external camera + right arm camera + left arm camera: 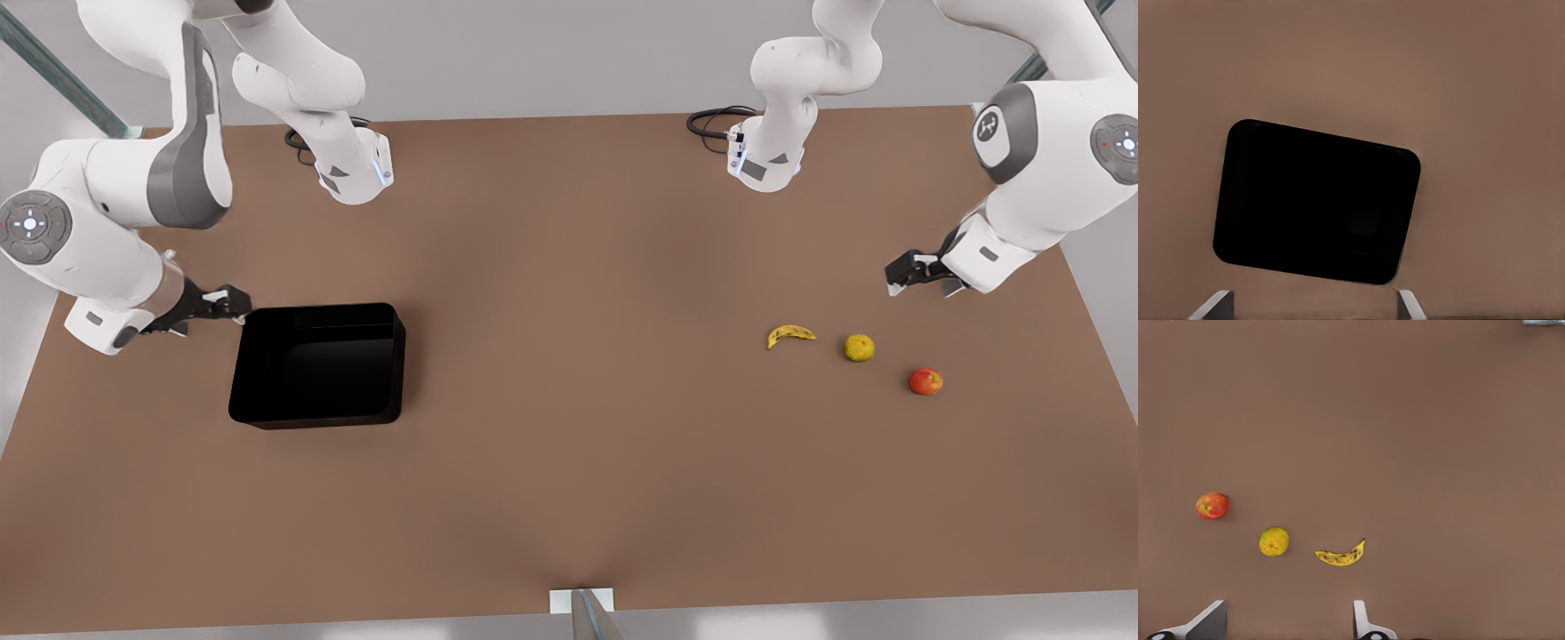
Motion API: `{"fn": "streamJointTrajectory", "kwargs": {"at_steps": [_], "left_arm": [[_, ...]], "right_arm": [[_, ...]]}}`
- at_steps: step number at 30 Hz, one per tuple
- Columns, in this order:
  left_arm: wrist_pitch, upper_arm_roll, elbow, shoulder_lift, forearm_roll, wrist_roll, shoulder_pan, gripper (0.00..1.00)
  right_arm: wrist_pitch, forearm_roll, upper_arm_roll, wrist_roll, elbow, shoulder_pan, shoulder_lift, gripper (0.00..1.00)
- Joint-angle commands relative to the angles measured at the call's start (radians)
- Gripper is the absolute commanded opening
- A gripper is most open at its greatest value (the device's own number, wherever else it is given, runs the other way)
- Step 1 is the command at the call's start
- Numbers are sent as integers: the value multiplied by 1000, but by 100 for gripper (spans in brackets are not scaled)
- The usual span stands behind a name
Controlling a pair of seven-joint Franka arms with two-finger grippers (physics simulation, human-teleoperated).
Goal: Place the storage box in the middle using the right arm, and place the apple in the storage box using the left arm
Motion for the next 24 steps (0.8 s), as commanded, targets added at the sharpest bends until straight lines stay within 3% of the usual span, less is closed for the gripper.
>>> {"fn": "streamJointTrajectory", "kwargs": {"at_steps": [1,4,6,8,11,14,19,23,24], "left_arm": [[0,0,0,0,2,0,-14,100],[-51,5,11,20,-7,-41,-10,100],[-89,34,23,106,-83,-178,27,100],[-92,49,109,250,-203,-322,84,100],[-2,137,118,385,-395,-561,145,100],[-3,253,118,499,-663,-609,197,100],[-2,329,133,667,-964,-672,244,100],[-29,347,275,806,-1007,-749,245,100],[-49,347,273,815,-1004,-746,254,100]], "right_arm": [[0,0,0,0,1,13,0,100],[-14,-6,-75,2,-23,11,109,100],[52,-26,-109,2,-48,-30,238,100],[162,-26,-132,-5,-128,-47,233,100],[452,-18,-135,-41,-388,-104,162,100],[500,-11,-153,-40,-450,-114,173,100],[540,21,-156,-40,-467,-114,251,100],[540,20,-179,-40,-465,-114,281,100],[538,20,-179,-40,-464,-110,291,93]]}}
